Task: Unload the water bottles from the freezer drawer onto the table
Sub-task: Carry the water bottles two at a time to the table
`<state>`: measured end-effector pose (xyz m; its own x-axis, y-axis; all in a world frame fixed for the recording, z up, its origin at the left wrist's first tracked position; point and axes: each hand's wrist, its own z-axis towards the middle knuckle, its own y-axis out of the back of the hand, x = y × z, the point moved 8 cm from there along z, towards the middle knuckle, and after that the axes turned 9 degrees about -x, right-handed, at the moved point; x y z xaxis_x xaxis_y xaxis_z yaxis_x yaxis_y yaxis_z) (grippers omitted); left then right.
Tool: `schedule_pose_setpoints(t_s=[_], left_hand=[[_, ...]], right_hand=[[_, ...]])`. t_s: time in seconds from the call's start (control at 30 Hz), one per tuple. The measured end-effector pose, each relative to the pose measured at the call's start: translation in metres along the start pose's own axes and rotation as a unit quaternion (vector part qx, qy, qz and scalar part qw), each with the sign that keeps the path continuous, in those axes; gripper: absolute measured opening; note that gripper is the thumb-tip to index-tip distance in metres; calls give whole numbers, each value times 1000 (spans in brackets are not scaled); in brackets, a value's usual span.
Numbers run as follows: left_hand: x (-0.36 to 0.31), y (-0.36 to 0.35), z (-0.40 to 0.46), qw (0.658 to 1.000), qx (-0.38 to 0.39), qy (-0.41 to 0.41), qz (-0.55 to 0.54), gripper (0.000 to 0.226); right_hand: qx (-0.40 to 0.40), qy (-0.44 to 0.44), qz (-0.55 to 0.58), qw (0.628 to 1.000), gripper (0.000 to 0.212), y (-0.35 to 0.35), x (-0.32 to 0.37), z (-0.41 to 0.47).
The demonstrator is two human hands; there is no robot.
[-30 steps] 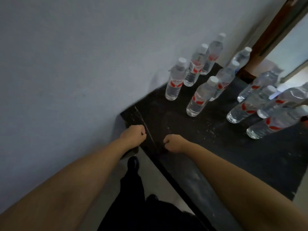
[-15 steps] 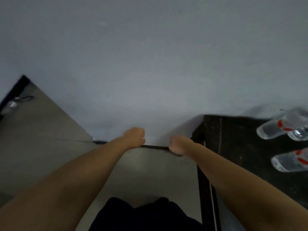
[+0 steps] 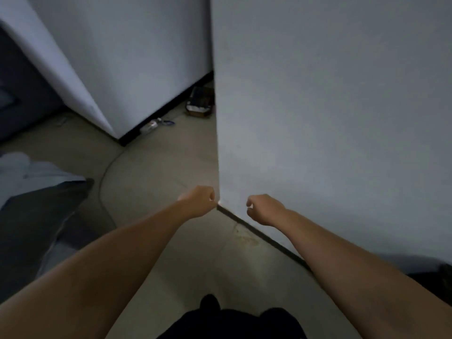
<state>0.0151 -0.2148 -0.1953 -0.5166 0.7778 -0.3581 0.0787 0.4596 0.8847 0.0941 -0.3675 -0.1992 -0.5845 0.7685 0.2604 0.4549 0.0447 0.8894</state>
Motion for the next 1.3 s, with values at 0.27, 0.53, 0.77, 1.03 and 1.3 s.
schedule_pose_setpoints(t_s=[0.27, 0.53, 0.77, 1.03, 1.3], left_hand=[[158, 34, -64, 977, -71, 190, -65, 19], [256, 24, -138, 907, -96, 384, -143, 23], [298, 8, -200, 810, -150, 530, -199, 28], [312, -26, -321, 673, -228, 652, -265, 25], [328, -87, -503, 566, -266, 731, -274, 28]], right_hand=[[76, 184, -80, 977, 24, -36, 168, 56], [146, 347, -159, 913, 38, -84, 299, 74], [215, 470, -232, 824, 37, -123, 380, 66], [259, 604, -307, 688, 23, -206, 461, -11], [279, 688, -319, 589, 27, -298, 537, -180]])
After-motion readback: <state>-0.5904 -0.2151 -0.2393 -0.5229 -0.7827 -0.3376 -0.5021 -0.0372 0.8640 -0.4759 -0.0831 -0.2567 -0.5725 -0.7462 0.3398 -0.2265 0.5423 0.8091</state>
